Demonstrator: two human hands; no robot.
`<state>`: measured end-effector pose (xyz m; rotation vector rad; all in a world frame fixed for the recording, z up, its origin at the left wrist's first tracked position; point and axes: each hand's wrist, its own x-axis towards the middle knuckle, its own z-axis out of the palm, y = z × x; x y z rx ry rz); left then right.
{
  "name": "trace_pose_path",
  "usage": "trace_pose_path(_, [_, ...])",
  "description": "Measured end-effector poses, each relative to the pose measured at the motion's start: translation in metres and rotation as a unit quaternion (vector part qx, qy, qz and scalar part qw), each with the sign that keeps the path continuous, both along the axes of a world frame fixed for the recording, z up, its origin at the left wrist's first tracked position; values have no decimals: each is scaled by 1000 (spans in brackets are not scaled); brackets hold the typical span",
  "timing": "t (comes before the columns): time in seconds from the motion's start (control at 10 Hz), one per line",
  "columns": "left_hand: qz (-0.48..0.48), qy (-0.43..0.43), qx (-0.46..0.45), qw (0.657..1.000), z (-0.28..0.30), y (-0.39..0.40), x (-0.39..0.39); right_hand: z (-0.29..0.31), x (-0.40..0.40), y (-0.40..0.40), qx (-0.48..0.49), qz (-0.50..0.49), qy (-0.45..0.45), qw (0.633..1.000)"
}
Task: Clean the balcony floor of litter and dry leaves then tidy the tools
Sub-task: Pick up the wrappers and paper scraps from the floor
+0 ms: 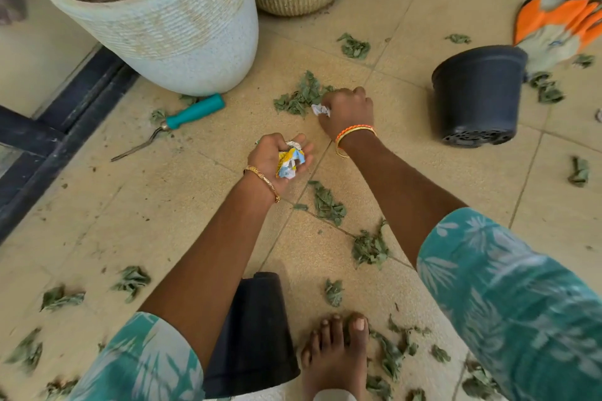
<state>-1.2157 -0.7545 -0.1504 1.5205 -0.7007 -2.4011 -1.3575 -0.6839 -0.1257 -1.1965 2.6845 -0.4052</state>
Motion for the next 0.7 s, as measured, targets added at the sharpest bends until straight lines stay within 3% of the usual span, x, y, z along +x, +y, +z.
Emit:
trace_pose_path(0.1, [32, -10, -2, 999, 66, 38, 0, 5, 0, 9, -85, -70, -11, 994])
trace_pose_path(0.2, [17, -38, -35, 999, 60, 36, 0, 16, 1, 23, -162, -126, -75, 976])
trace_pose_path(0.3, [-26, -49, -60, 997, 65, 45, -8, 30, 1, 51, -288, -212, -314, 880])
trace_pose_path(0.5, [-101, -54, -73, 991, 76, 72, -43, 52, 22, 108, -306, -241, -539, 747])
trace_pose_path(0.6, [-173, -59, -99, 978, 79, 91, -58, 58, 28, 131, -316, -251, -540, 738])
trace_pose_path(0.7, [-295, -33, -121, 947, 84, 126, -75, 69, 23, 170, -325, -292, -463, 771])
